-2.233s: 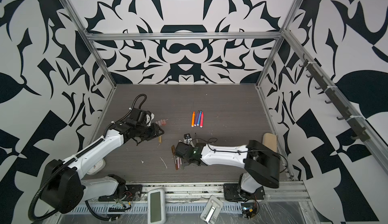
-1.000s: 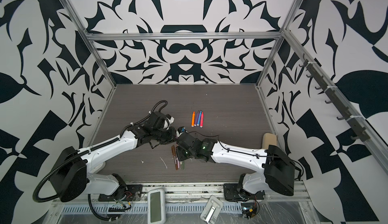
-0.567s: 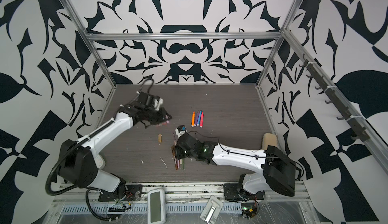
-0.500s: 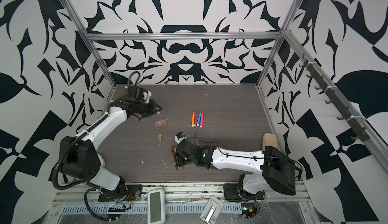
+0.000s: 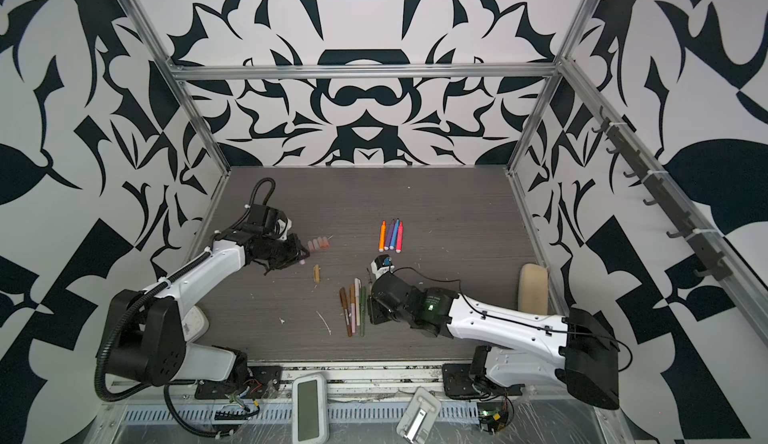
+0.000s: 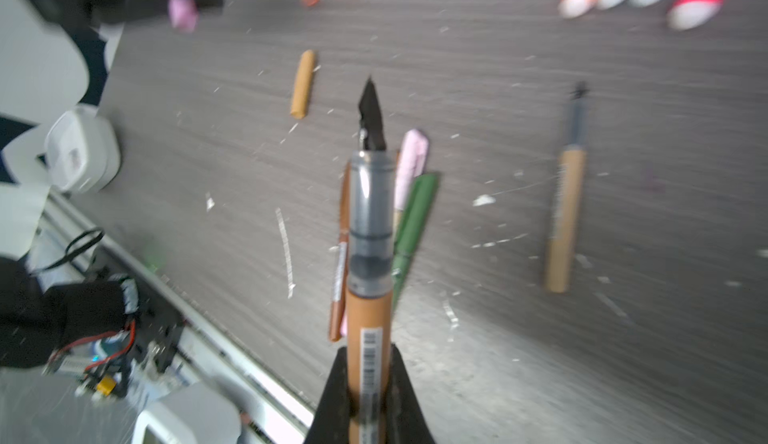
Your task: Open the pen caps
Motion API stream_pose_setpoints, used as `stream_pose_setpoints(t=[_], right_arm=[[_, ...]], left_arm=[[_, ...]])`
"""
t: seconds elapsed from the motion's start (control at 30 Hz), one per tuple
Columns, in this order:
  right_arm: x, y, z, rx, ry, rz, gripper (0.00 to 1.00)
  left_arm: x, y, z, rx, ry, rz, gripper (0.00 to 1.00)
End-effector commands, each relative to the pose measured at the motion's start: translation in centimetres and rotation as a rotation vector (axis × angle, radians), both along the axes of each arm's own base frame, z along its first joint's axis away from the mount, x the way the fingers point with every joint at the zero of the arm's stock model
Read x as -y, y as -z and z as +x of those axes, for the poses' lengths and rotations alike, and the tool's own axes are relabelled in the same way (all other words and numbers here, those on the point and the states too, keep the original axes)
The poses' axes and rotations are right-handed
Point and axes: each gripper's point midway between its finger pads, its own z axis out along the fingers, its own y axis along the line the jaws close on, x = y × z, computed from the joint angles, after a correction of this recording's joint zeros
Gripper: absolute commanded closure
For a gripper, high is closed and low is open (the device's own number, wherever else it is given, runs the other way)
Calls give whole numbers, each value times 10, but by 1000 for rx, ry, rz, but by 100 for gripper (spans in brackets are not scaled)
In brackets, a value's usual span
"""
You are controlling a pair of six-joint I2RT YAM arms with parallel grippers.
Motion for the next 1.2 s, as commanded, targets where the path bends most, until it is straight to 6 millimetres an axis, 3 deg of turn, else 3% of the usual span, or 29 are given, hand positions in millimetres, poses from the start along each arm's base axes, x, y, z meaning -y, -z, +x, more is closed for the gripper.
stream_pose_setpoints(t=[0.0,0.3,0.47,0.63,0.83,1.03,1.17], right_arm=[[25,1,9,13,56,-36,100],[61,13,16,-37,141,-46,100],[62,17,16,-55,152,-36,100],[58,18,30,-75,165,-17,100],[46,14,51,-74,149,-1,100],[43,15,83,-76,107,-16,100],[44,29,103,-116,104,-14,100]], left_arm=[[-6,12,-9,-5,-20,14,100],[-15,34,-14,-48,-47,66,100],[-20,36,-13,-33,-60,86,100],[-29,47,-11,-37,-82,141,100],[-22,33,1,47,-96,83,100],[-41,16,23,161,-195,164,100],[-49,14,27,174,-240,194,100]])
